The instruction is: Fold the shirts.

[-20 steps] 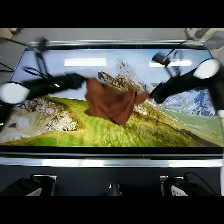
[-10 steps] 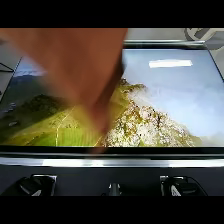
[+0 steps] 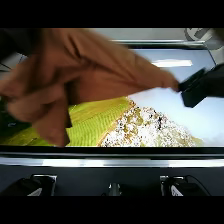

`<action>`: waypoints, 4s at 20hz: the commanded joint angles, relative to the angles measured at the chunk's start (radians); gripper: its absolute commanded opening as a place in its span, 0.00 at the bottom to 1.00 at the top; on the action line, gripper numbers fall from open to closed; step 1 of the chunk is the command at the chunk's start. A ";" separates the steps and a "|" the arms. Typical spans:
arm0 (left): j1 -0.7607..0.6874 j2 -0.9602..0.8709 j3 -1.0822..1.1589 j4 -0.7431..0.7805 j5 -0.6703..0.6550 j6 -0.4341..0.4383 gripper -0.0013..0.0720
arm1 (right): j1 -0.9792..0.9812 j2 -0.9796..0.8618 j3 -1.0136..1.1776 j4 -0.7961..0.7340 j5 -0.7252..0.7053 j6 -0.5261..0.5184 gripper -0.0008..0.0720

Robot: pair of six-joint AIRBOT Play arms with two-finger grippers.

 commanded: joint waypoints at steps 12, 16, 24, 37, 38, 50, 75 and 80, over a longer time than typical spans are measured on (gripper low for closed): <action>0.057 -0.594 -0.054 -0.324 -0.280 -0.010 0.96 | 0.000 -0.267 -0.555 -0.047 -0.167 -0.001 0.05; 0.294 -0.550 0.103 -0.246 -0.279 -0.109 0.73 | 0.000 -0.267 -0.555 -0.053 -0.168 0.000 0.05; 0.272 -0.790 0.099 -0.252 -0.266 -0.155 1.00 | 0.000 -0.267 -0.555 -0.051 -0.193 0.000 0.05; 0.210 -0.896 0.105 -0.250 -0.170 -0.177 0.05 | 0.000 -0.264 -0.554 -0.028 -0.236 0.004 0.05; 0.220 -0.875 0.115 -0.249 -0.176 -0.154 0.05 | 0.000 -0.254 -0.549 -0.040 -0.247 0.004 0.05; 0.548 -0.055 0.489 0.042 -0.164 -0.051 0.05 | 0.000 0.039 0.422 -0.836 -0.373 0.266 0.05; 0.414 -0.245 -0.269 0.045 0.103 -0.003 0.05 | 0.000 -0.031 -0.630 -0.159 -0.184 0.089 0.05; 0.358 -0.536 -0.196 -0.097 0.174 -0.004 0.05 | 0.000 -0.306 -0.614 -0.132 -0.579 0.245 0.05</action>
